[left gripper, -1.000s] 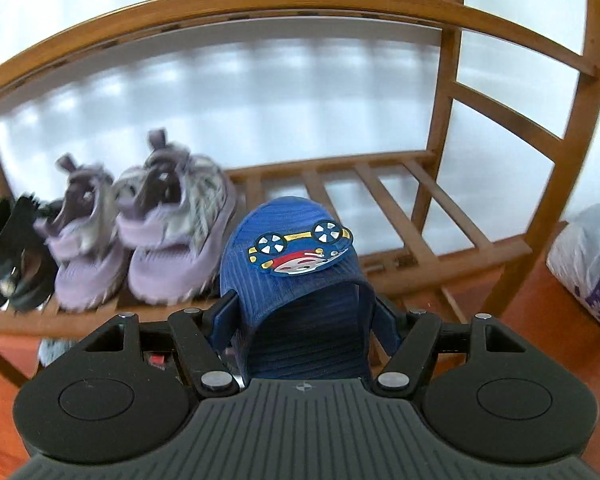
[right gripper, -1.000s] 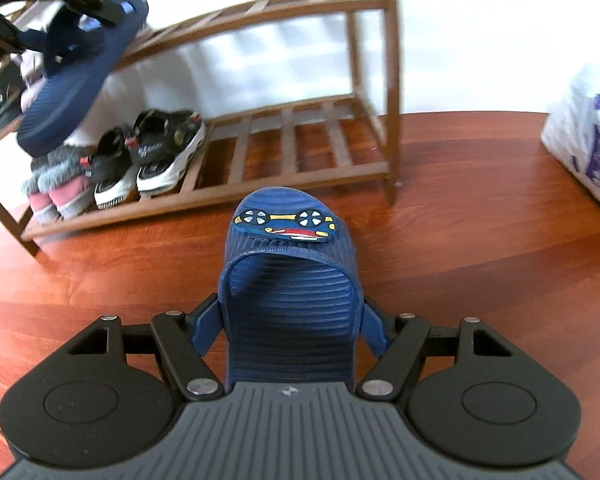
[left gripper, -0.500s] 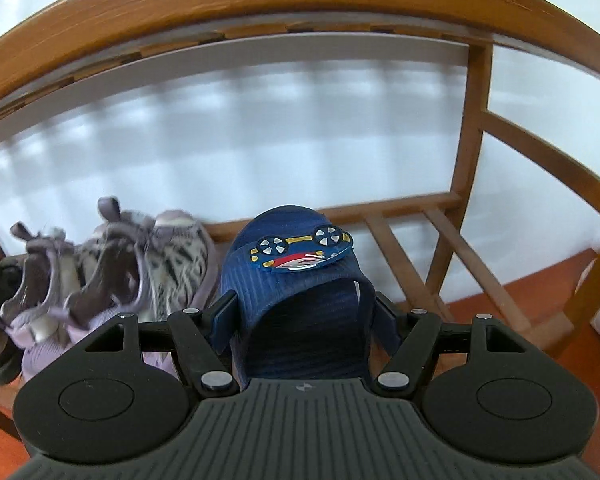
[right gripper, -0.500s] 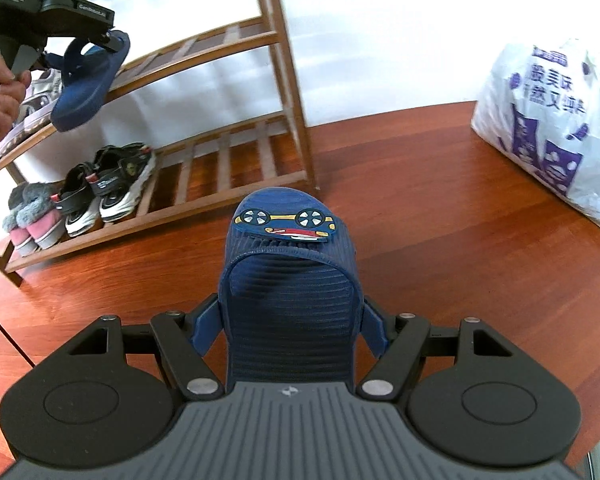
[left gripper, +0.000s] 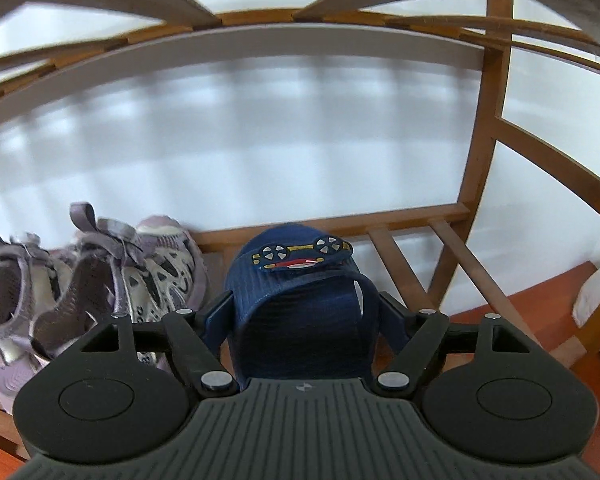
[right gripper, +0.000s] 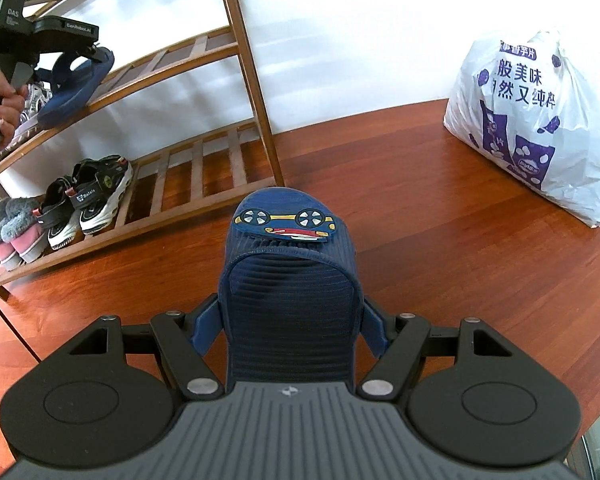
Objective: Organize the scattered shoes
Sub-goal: 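Carry both blue slides up to the rack's middle shelf with both tools, then set the blue slides beside the lilac sneakers on the middle shelf with both tools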
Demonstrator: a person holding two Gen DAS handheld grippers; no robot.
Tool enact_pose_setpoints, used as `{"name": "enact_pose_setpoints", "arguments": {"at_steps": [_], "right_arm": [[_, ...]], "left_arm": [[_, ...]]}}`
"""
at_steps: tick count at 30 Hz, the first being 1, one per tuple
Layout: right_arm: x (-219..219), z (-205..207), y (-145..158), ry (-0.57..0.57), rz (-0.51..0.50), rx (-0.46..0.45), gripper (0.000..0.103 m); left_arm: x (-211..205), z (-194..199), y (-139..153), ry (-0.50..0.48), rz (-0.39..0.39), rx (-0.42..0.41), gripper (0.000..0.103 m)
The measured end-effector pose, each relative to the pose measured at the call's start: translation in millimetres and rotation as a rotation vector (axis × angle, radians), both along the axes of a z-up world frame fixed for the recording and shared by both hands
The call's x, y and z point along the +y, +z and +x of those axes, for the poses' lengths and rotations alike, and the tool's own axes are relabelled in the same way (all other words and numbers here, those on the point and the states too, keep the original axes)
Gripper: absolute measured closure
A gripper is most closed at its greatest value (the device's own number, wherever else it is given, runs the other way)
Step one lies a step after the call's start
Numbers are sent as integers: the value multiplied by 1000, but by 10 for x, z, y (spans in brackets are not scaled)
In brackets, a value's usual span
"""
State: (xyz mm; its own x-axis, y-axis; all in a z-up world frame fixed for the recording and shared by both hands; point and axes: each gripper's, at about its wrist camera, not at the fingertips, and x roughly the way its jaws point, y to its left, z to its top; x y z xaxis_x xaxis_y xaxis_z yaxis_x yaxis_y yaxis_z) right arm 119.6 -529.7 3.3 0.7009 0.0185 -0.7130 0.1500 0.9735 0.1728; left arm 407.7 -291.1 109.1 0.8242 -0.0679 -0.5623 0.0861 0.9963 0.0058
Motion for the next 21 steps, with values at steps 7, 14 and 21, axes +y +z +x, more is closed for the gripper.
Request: {"name": "enact_pose_setpoints", "arguments": {"at_steps": [7,14,21], "right_arm": [[112,60,112,24,-11,-21,26],[237,172,291,53,-39,-52,26],[365,406,537,95,-68,-92,26]], "left_arm": [[46,-130,7,-29,-5,6,21],[144,-390,142,-71,-13,-17,17],[334,-705,190,-94,-17,5,17]]}}
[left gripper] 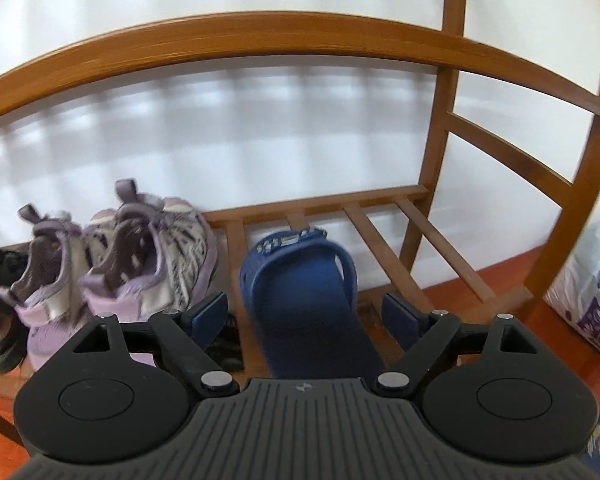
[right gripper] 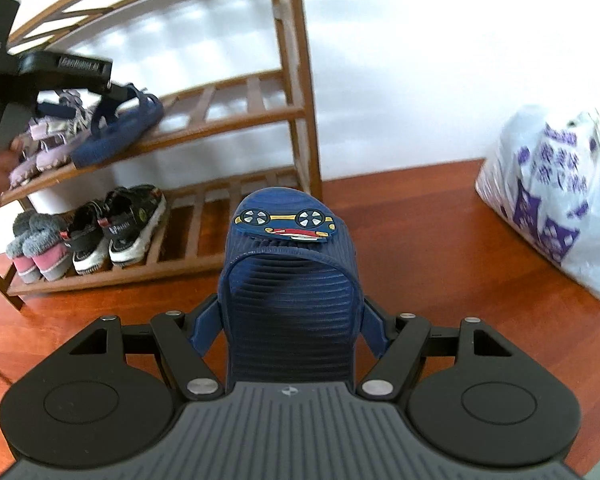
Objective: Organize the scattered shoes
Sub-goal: 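Set the blue slides beside the lilac sneakers on the middle shelf with both tools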
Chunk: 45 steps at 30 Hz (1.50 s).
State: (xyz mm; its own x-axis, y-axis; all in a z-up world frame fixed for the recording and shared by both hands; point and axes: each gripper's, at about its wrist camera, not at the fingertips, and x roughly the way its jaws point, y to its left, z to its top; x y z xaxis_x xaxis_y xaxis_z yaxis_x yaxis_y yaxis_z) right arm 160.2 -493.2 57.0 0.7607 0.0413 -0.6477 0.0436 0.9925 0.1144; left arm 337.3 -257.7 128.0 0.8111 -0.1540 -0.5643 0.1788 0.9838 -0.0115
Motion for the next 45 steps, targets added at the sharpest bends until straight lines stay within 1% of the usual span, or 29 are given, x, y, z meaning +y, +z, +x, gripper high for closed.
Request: {"name": "enact_pose_setpoints", "arguments": {"at_steps": [4,9,14,23,27,29,32,37,41,44,45], "right_arm": [[98,195,146,30,-19,-16,26],[269,499,305,83,-30,-29,26],[488,899,431,140,-42,-40,26],[766,1617,524,186,-86,-49,26],[873,1883,531,193,-97,-37,25],[936,2024,547,198,-118,-41,25],[1015,2172,550,202,-145,-44,25],[1105,2351,552,212,-158,-50,25],[1155,2388,548,221,-184,-61,22],[1138,2362,576,221,-184,-80,16],[1130,2353,591,222,-182,-84,16]], "left_arm": [[125,-136,-4,-6,-10,18,17],[295,-349,-45,0,4,38,16],[485,-539,-121,24,9,61,16],[685,-810,-239,72,14,91,15],[716,-882,-267,82,30,96,15],[731,-918,-277,88,38,97,15],[760,-959,-285,96,45,100,15],[800,-992,-274,111,49,98,15],[821,-986,-256,120,50,94,15],[808,-958,-252,120,43,99,15],[795,-950,-252,117,42,99,15]]}}
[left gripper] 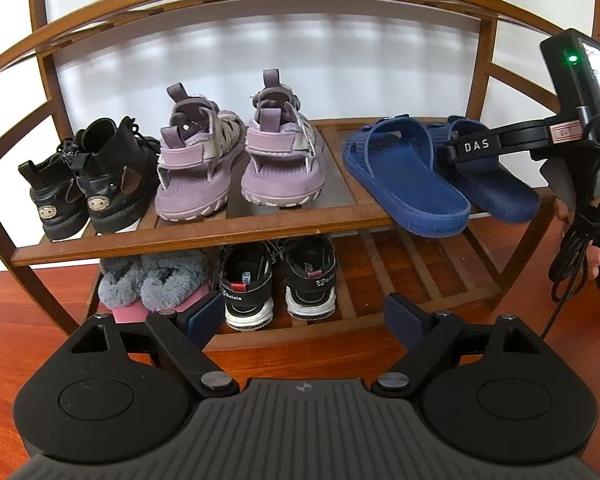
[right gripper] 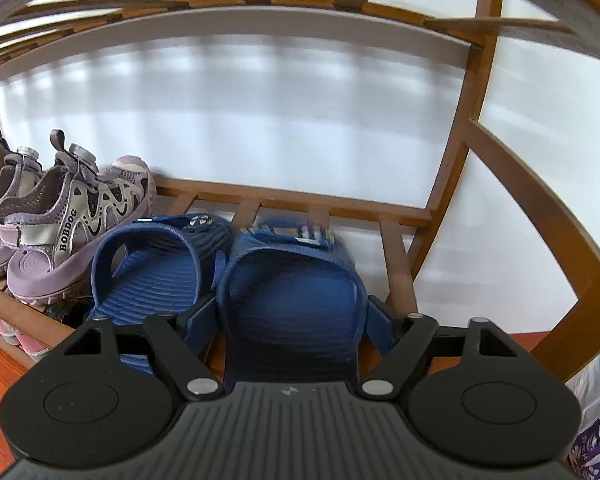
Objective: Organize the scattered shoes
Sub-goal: 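Set the blue slides beside the lilac sneakers on the middle shelf with both tools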
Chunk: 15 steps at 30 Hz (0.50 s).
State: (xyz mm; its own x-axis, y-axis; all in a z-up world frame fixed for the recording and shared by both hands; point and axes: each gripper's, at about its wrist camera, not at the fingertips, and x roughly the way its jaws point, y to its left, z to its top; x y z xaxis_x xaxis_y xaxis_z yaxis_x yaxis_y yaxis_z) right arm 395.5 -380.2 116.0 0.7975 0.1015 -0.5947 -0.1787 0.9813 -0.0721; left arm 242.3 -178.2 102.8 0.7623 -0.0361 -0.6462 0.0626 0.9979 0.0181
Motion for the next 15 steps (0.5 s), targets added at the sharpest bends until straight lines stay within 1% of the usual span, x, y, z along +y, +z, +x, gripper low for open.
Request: {"name": "enact_pose_setpoints", "arguments": {"at_steps": [3,11,15], "right_arm": [[-43,-70,64,10,17,-12,16],[-164,-508,201,50,41,-41,16],[-221,-710,246,56,37,-51,16]], "left_arm": [[-44,20,1,-10,-2,-2,15],[-285,93,6,-70,-8,-6,15],[-392,121,-11,-94,-18,-13,15]]}}
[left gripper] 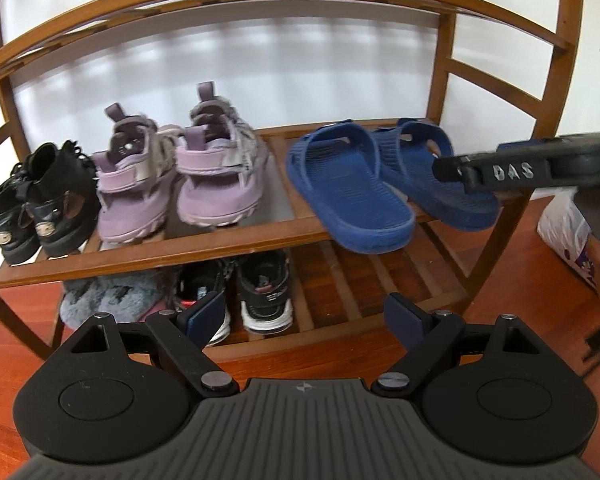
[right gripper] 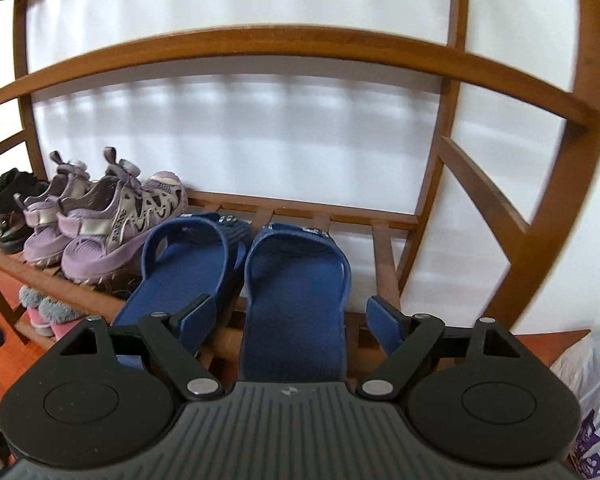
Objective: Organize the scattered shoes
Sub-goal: 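Set the blue slides beside the lilac sneakers on the middle shelf with both tools, then open both tools and withdraw them from the blue slides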
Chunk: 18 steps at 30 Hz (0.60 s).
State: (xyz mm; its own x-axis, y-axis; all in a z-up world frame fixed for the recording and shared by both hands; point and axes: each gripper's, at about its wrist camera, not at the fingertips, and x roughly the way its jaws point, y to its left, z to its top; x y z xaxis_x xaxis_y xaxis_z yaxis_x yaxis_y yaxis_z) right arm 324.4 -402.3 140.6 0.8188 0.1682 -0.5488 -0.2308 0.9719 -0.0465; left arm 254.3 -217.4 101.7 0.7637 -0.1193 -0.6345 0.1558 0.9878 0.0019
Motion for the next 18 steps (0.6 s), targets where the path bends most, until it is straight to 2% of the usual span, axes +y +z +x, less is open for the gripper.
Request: {"name": "enact_pose_setpoints", "arguments": {"at_steps": [4,7,8,11,13,15,17,18], "right_arm": [[-86,-194,8,6,20,5,16],[-155,-337,1,7,34,10,17],[-181,-388,-7,6,36,9,20],[-235,-473,-36,3,44,12,36],[-276,-509,-64,3,57,18,49],[-309,-516,-86,4,69,29,72],[-332,-510,-121,10,77,44,80],[-334,-509,-133,11,78,46,81]], "left_arm": [[-69,14,-18,-22,-21,-10,15],[-98,21,-19,-36,-32,-23,19],[-114,21,-18,-43,-33,-33,23],[-148,39,-18,-55,-49,-46,50],[-153,64,-24,-62,-74,-44,77],[-165,89,-30,-73,-88,-42,89],[-195,111,-28,-86,-91,-46,91],[-219,125,-21,-97,-93,-50,91]]}}
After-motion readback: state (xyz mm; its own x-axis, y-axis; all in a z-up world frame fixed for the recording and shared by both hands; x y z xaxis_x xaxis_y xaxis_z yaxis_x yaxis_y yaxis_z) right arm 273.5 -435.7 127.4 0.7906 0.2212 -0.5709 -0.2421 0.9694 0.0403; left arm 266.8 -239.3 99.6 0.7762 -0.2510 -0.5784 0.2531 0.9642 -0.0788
